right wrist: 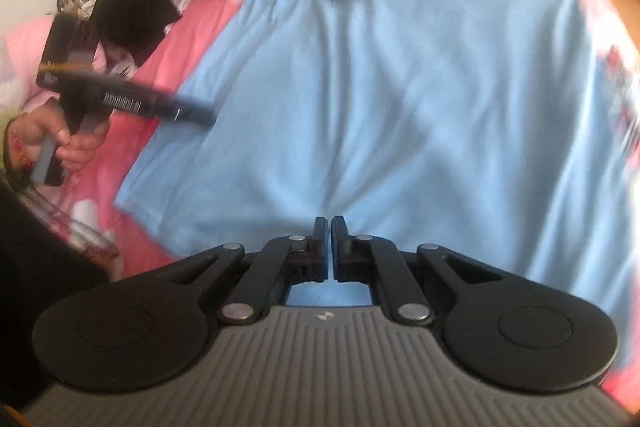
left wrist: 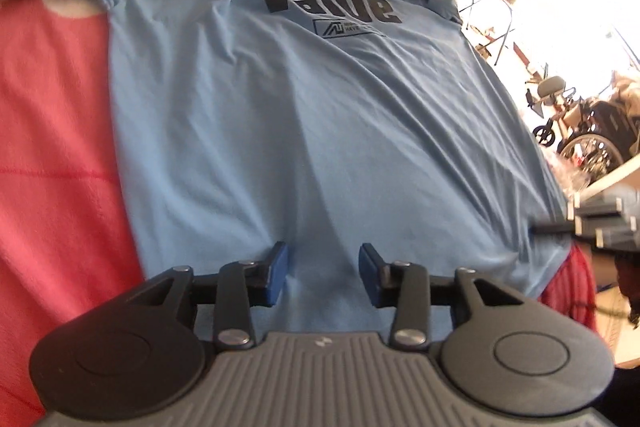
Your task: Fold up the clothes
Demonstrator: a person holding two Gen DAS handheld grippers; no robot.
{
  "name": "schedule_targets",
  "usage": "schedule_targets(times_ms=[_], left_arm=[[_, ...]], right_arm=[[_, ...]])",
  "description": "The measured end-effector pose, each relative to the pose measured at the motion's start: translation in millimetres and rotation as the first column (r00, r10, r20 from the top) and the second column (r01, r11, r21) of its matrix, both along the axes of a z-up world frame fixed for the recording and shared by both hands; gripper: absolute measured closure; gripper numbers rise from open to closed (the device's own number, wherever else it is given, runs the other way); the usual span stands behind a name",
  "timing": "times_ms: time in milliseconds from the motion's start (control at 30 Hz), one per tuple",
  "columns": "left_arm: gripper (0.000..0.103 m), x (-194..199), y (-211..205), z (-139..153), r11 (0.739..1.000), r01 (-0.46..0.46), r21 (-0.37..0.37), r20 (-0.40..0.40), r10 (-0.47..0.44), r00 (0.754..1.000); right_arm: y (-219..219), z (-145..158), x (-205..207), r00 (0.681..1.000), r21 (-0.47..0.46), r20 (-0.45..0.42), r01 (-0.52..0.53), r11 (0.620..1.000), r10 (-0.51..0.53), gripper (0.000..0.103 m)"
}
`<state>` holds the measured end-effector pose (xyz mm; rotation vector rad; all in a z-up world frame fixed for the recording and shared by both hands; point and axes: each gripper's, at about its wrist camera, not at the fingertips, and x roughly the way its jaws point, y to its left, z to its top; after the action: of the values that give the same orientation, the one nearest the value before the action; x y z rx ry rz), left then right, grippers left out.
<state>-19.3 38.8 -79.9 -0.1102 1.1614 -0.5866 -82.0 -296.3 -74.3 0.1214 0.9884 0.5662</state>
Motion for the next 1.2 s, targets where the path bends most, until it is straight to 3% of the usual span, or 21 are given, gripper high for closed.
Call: schedule_targets(times_ms=[67, 133, 200, 300, 500, 600, 700, 833, 867, 933, 1000, 1100, 1200], left_arm=[[0.055, -2.2, 0.2, 1.1, 1.000, 0.002, -0.003, 0.002, -0.002, 1.000], [0.054, -5.0, 0.2, 2.8, 1.000, 0.011, 0.003, 0.009, -0.011, 1.000], [0.053, -6.1, -0.2, 3.8, 1.000, 0.018, 0.005, 0.011, -0.018, 1.000], [0.051, -5.1, 0.5, 4.3, 1.000, 0.018, -0.006, 0.004, -0.018, 1.000], [0.047, -4.8, 4.3, 14.8, 1.000, 0.012, -0.021, 0.044, -0.011, 0.999], [0.046, -2.3, -0.1, 15.6, 0.999, 0.021, -0.030, 0.064, -0.019, 0.998], [0.046, -0.5, -6.5, 11.6, 0.999, 0.030, -0.027, 0.057, -0.029, 0.998], [0.046, -3.9, -11.1, 8.6, 0.999, 0.039, -0.014, 0.061, -0.038, 0.997], [0.046, -4.4, -10.3, 7.8, 0.999, 0.035, -0.011, 0.059, -0.035, 0.998], [0.046, -5.0, -8.0, 5.5, 1.000, 0.025, -0.008, 0.051, -0.025, 0.998], [0.046, -5.0, -5.4, 2.6, 1.000, 0.018, -0.008, 0.040, -0.018, 0.999], [0.046, -5.0, -4.8, 1.3, 1.000, 0.020, -0.007, 0.038, -0.020, 0.999], [0.046, -5.4, -6.3, 0.4, 1.000, 0.030, 0.001, 0.043, -0.030, 0.999]], right_arm=[[-8.6, 7.9, 31.4, 0.994, -0.024, 0.080, 0.080, 0.996, -0.078, 0.101], [-21.3, 3.7, 56.0, 0.979, -0.065, 0.112, 0.178, 0.982, -0.170, 0.101], [-26.2, -10.3, 66.9, 0.976, -0.162, 0.113, 0.204, 0.965, -0.188, 0.101], [-41.5, -22.6, 43.2, 0.976, -0.184, 0.061, 0.217, 0.959, -0.210, 0.101], [-84.1, -9.7, -27.1, 0.942, -0.220, -0.071, 0.305, 0.927, -0.327, 0.101], [-93.4, 6.3, -22.1, 0.921, -0.206, -0.003, 0.380, 0.902, -0.389, 0.101], [-90.7, 9.9, -3.2, 0.917, -0.199, 0.079, 0.399, 0.895, -0.392, 0.101], [-70.8, -7.7, 13.6, 0.961, -0.275, 0.086, 0.278, 0.921, -0.264, 0.101], [-66.6, -14.7, 12.7, 0.967, -0.331, 0.079, 0.256, 0.908, -0.244, 0.101], [-74.8, -24.2, 2.5, 0.957, -0.416, 0.090, 0.287, 0.863, -0.275, 0.103], [-90.8, -21.9, -4.6, 0.920, -0.415, 0.089, 0.382, 0.826, -0.381, 0.101], [-99.2, -10.9, -6.9, 0.889, -0.408, 0.123, 0.450, 0.795, -0.441, 0.100], [-83.9, -1.9, 4.8, 0.905, -0.346, 0.166, 0.425, 0.837, -0.391, 0.101]])
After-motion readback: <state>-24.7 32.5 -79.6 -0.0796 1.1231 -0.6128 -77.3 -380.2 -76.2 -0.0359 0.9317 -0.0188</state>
